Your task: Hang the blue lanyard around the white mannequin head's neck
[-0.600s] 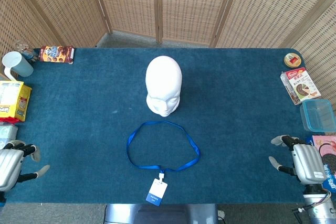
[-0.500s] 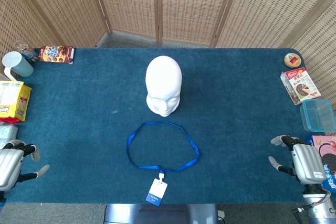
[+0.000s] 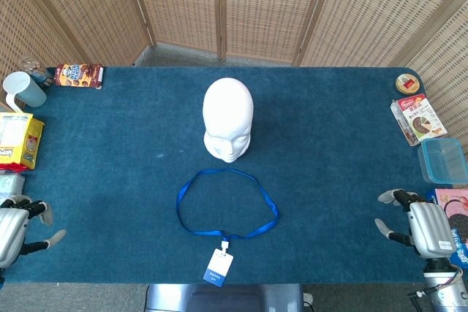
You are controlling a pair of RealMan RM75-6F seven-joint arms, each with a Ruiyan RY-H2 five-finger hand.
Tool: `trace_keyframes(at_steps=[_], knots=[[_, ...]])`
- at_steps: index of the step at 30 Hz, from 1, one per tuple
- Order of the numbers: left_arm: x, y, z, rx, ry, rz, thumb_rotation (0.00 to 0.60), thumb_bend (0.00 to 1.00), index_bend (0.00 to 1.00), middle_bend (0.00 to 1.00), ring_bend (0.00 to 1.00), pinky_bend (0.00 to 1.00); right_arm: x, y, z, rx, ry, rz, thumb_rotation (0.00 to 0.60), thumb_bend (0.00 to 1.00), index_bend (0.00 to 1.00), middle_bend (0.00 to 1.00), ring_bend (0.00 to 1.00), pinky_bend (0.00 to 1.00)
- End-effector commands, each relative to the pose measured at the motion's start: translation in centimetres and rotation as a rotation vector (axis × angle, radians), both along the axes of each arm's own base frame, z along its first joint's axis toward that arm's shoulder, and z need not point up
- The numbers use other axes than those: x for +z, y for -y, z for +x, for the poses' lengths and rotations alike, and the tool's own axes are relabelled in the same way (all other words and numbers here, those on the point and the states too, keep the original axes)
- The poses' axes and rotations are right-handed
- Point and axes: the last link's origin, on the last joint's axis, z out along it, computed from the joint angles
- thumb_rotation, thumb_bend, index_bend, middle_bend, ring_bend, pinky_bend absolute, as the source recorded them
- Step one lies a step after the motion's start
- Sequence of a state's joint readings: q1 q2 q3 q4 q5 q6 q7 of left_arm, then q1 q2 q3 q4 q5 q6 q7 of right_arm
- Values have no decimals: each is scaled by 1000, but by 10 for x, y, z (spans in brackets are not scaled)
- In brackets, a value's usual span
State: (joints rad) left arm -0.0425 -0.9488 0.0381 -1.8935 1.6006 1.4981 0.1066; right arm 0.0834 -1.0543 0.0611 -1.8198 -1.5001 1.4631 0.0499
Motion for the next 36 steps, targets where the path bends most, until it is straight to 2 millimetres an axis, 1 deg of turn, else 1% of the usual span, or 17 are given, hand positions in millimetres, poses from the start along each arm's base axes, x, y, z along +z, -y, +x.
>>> trace_keyframes(at_steps=[1,10,15,18,22,25,29,31,36], knots=[[0,0,0,-1,-1,-2,504,178,634,597,502,302,0,0,0,1,0,1,600,279,422,459,462,485],[-2,0,0,0,0,-9,503,178,634,597,502,302,1,0,1,7,0,0,600,279,422,471,475,490],[-1,-2,2,-9,-9,-12,507,178,634,597,502,302,-5,5,10,48,61,46,600,278,422,497,510,524],[0,-4,4,-21,-16,-10,503,179,634,597,502,301,-9,10,17,83,103,106,600,278,423,527,561,562],[2,-6,7,-35,-24,-10,503,178,634,597,502,302,-14,17,25,121,121,162,600,278,420,596,649,646],[3,-7,9,-45,-28,-11,502,178,634,597,502,302,-21,25,32,157,118,199,600,277,406,647,737,746],[5,-9,13,-57,-31,-14,502,178,634,597,502,302,-36,35,43,213,109,271,600,270,395,747,864,875],[5,-10,14,-60,-34,-15,502,178,634,597,502,302,-44,40,47,234,101,300,600,265,393,777,894,896],[6,-13,16,-66,-45,-21,504,177,634,597,502,302,-69,53,56,295,42,352,600,258,392,835,956,906]])
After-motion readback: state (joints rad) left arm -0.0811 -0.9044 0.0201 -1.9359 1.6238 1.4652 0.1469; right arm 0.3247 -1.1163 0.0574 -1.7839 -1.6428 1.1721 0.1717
